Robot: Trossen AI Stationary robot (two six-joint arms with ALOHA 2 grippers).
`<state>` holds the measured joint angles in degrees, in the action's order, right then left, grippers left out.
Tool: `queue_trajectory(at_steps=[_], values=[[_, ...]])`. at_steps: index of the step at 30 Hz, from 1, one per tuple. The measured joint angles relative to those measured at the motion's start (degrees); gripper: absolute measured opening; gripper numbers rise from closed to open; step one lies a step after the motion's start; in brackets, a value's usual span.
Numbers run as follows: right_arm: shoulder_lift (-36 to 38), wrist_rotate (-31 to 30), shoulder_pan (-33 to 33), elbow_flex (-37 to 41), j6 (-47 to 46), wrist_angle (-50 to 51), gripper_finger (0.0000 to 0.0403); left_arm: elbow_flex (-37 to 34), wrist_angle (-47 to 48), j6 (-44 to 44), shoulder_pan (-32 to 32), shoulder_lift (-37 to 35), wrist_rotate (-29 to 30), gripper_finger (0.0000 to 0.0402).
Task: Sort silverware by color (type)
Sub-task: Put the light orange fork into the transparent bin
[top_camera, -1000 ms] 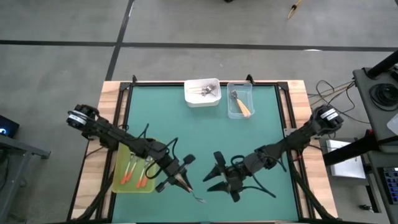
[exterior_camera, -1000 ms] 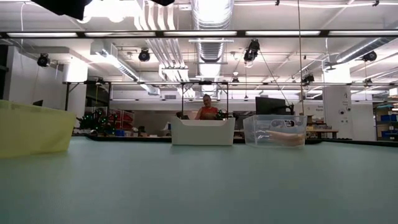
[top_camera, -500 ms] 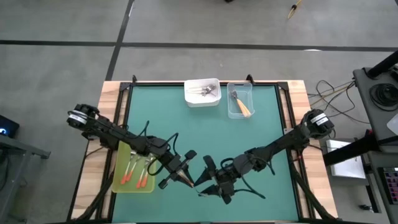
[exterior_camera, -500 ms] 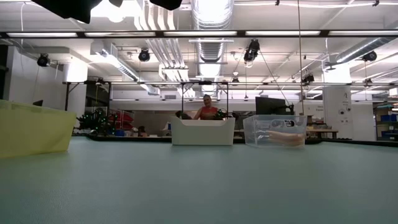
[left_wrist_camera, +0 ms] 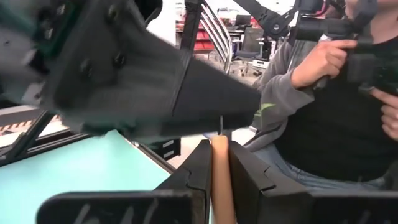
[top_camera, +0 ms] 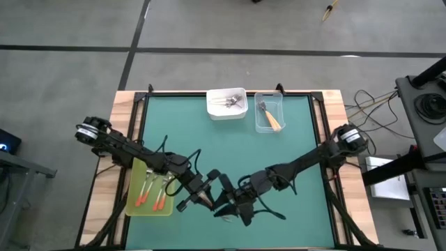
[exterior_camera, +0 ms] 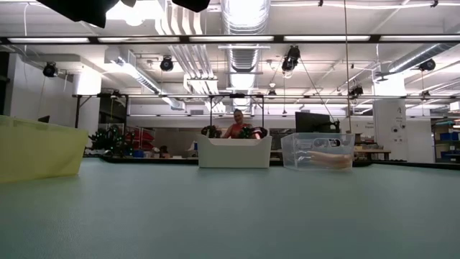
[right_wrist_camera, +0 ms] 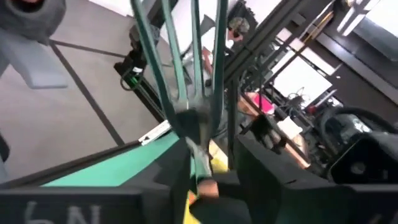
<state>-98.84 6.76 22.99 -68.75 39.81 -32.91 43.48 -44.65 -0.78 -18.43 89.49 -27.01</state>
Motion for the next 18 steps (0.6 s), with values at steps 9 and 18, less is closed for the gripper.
queue_trajectory(at_steps=[9,18], values=[[-0.1,4.5,-1.8,0.0,-1.0,0.0,0.0022,0.0,-0.9,0.1,0.1,0.0,-0.6,0.0022],[0.0,4.2,-1.8,0.0,-1.7,0.2,0.0019,0.0,-0.8,-0.4,0.3,0.0,-0.6,0.0046]])
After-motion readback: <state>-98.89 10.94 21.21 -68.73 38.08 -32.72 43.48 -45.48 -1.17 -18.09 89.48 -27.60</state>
